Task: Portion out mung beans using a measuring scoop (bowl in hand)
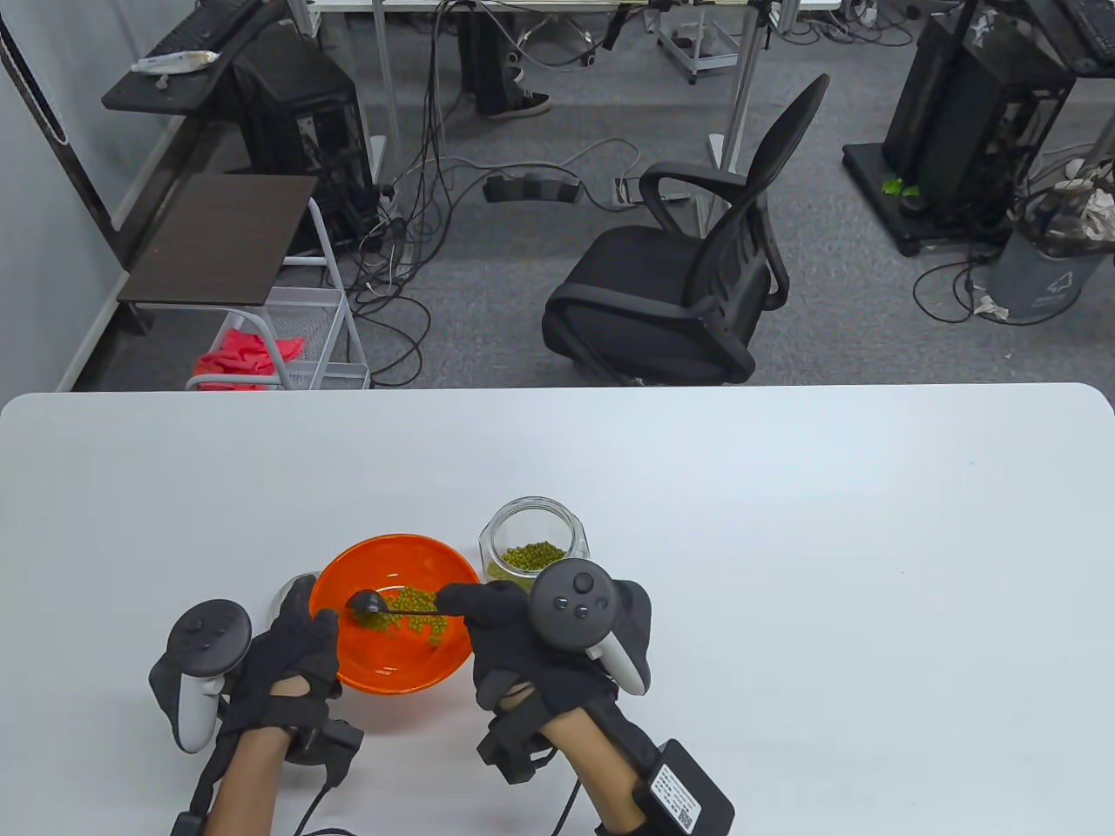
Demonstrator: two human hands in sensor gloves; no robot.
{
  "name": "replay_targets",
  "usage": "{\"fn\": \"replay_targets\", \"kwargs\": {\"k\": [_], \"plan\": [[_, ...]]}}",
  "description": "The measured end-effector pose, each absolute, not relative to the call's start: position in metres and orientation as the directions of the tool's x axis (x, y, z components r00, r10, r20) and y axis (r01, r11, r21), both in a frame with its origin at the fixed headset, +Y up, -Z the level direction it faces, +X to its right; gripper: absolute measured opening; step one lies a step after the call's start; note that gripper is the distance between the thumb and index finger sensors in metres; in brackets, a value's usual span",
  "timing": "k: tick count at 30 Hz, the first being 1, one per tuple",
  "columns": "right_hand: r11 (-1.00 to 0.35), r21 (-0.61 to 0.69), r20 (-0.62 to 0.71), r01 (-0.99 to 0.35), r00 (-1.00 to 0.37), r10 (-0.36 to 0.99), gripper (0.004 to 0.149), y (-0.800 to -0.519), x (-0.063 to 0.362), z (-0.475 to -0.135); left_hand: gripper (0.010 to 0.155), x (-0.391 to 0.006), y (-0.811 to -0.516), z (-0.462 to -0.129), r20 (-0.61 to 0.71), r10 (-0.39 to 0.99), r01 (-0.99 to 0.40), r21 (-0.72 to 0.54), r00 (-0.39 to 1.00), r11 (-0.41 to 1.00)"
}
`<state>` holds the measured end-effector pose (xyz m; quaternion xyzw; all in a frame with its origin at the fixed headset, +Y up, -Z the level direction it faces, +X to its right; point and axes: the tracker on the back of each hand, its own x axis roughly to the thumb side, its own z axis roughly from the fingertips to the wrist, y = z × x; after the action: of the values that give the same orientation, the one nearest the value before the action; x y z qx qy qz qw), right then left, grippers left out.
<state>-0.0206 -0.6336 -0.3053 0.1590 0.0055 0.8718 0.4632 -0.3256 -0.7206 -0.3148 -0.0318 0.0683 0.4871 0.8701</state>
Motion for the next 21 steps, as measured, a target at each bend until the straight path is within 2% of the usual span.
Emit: {"fn": "replay_targets", "kwargs": {"k": [14,21], "plan": [[-0.413,0.072,0.225,-0.908,-0.388,0.894,0.042,-0.619,0.017,-0.307,0.065,-0.325,-0.721,-0.315,-0.150,0.843,-0.852,0.011,0.516,0.523],[-0.391,-0.021,0.213,-0.920,-0.387,0.897,0.041,-0.609,0.041,-0.306,0.065,-0.326,-0.720,-0.315,-0.149,0.838,-0.846,0.018,0.525,0.533]]}}
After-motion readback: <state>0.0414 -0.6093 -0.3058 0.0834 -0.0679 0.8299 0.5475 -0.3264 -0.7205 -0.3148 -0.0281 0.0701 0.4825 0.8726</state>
